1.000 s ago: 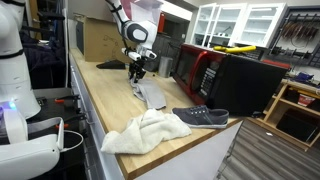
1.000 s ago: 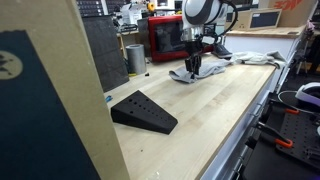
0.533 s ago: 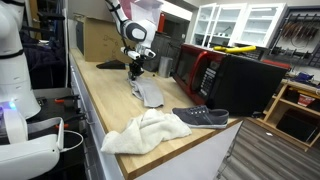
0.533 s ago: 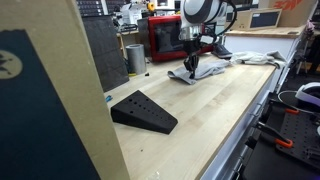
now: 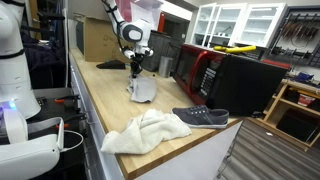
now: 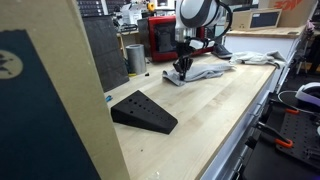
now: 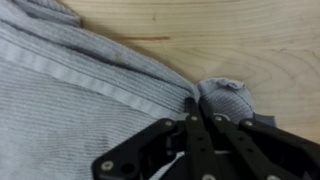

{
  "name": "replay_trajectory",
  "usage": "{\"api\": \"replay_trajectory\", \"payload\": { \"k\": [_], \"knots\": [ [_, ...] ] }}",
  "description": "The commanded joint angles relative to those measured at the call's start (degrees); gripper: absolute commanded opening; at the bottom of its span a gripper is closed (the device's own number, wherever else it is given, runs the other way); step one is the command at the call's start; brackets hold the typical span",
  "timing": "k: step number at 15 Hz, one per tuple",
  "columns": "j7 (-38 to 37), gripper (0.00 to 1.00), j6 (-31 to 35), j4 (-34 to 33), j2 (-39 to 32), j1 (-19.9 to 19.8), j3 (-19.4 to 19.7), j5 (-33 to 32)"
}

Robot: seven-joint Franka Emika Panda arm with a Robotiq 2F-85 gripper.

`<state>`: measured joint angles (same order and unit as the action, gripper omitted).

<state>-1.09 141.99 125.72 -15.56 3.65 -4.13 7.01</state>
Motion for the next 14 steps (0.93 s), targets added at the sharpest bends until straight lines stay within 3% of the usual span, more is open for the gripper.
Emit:
{"api": "replay_trajectory", "payload": {
  "k": [1, 12, 13, 14],
  "knots": [
    [-11.5, 0.01, 4.6, -0.6, -0.9, 2.2, 0.5, 1.0],
    [-44.9, 0.01, 6.5, -5.8, -1.4, 7.1, 2.3, 2.6],
    [-45.9, 0.3, 6.5, -6.0, -1.0, 7.1, 2.1, 2.1],
    [-45.8, 0.31, 6.2, -6.2, -0.7, 6.9, 1.7, 2.4]
  ]
}}
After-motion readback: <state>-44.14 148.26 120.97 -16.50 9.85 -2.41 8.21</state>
